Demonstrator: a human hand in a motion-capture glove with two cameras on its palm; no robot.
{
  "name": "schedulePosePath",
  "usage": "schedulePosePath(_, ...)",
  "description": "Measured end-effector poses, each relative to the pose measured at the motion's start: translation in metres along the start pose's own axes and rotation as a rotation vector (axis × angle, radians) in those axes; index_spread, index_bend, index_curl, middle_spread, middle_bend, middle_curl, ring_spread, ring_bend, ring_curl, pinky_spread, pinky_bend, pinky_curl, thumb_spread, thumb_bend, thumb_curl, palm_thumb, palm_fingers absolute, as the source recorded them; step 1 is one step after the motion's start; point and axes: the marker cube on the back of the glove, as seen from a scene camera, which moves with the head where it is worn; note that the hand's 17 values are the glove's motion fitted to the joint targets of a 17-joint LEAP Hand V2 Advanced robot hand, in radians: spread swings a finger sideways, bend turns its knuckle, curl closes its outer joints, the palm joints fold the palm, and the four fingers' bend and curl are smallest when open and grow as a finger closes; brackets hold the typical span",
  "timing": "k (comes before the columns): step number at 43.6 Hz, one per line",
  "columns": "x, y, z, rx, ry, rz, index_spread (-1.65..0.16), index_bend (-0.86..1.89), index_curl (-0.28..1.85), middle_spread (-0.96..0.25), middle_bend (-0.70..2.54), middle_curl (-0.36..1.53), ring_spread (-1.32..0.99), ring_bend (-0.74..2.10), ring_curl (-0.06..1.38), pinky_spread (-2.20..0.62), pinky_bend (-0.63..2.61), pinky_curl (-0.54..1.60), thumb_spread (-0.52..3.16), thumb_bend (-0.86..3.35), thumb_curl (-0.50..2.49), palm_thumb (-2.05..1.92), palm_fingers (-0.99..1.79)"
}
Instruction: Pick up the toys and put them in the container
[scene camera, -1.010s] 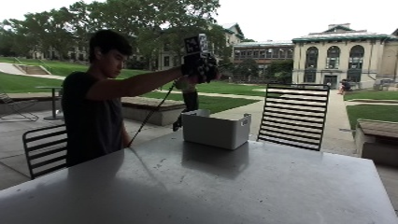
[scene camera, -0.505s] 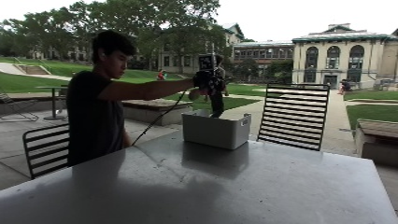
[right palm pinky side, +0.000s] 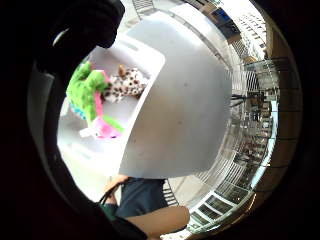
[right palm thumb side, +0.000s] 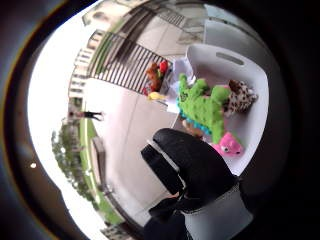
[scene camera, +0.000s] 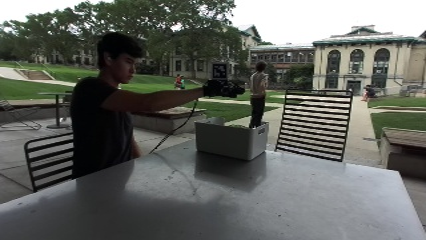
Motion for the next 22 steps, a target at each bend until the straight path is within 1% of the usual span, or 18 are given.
schedulePosePath(1, 0.009, -0.001, 0.003, 0.008, 0.072, 0.064, -0.3, 0.03, 0.56, -0.03, 0.16, 0.59, -0.07, 0.57, 0.27, -0.09, 1.27, 0.43, 1.1, -0.08, 0.54, -0.08, -0.36)
schedulePosePath(2, 0.017, 0.0, 0.003, 0.016, 0.099, 0.092, -0.29, 0.04, 0.54, -0.02, 0.16, 0.58, -0.06, 0.55, 0.26, -0.09, 1.25, 0.42, 1.11, -0.07, 0.52, -0.08, -0.35)
schedulePosePath(3, 0.02, 0.003, 0.001, 0.025, 0.082, 0.077, -0.29, 0.06, 0.53, -0.02, 0.16, 0.57, -0.05, 0.52, 0.25, -0.08, 1.21, 0.4, 1.12, -0.07, 0.51, -0.08, -0.34)
schedulePosePath(6, 0.017, 0.021, -0.006, 0.057, -0.041, -0.062, -0.29, 0.1, 0.5, -0.01, 0.15, 0.55, -0.04, 0.46, 0.24, -0.06, 1.13, 0.37, 1.14, -0.07, 0.47, -0.08, -0.31)
schedulePosePath(7, 0.018, 0.026, -0.007, 0.064, -0.048, -0.075, -0.29, 0.11, 0.49, -0.01, 0.15, 0.54, -0.04, 0.44, 0.23, -0.06, 1.1, 0.37, 1.15, -0.06, 0.46, -0.08, -0.29)
schedulePosePath(10, 0.025, 0.038, -0.007, 0.072, -0.03, -0.036, -0.29, 0.12, 0.47, -0.01, 0.15, 0.52, -0.03, 0.39, 0.23, -0.05, 1.03, 0.34, 1.17, -0.06, 0.42, -0.08, -0.26)
schedulePosePath(14, 0.012, 0.06, -0.008, 0.076, 0.023, 0.056, -0.29, 0.14, 0.45, 0.0, 0.15, 0.5, -0.02, 0.33, 0.22, -0.04, 0.96, 0.32, 1.19, -0.06, 0.39, -0.08, -0.22)
schedulePosePath(16, 0.018, 0.071, -0.008, 0.081, 0.009, 0.055, -0.3, 0.14, 0.44, 0.0, 0.15, 0.48, -0.02, 0.31, 0.22, -0.03, 0.94, 0.31, 1.2, -0.06, 0.37, -0.07, -0.2)
schedulePosePath(19, 0.037, 0.088, -0.006, 0.092, -0.042, 0.006, -0.3, 0.15, 0.43, 0.0, 0.15, 0.47, -0.02, 0.28, 0.22, -0.03, 0.9, 0.3, 1.21, -0.05, 0.35, -0.07, -0.18)
schedulePosePath(22, 0.058, 0.099, 0.002, 0.107, 0.035, 0.084, -0.29, 0.14, 0.42, -0.01, 0.16, 0.45, -0.01, 0.26, 0.22, -0.03, 0.86, 0.29, 1.22, -0.05, 0.33, -0.07, -0.16)
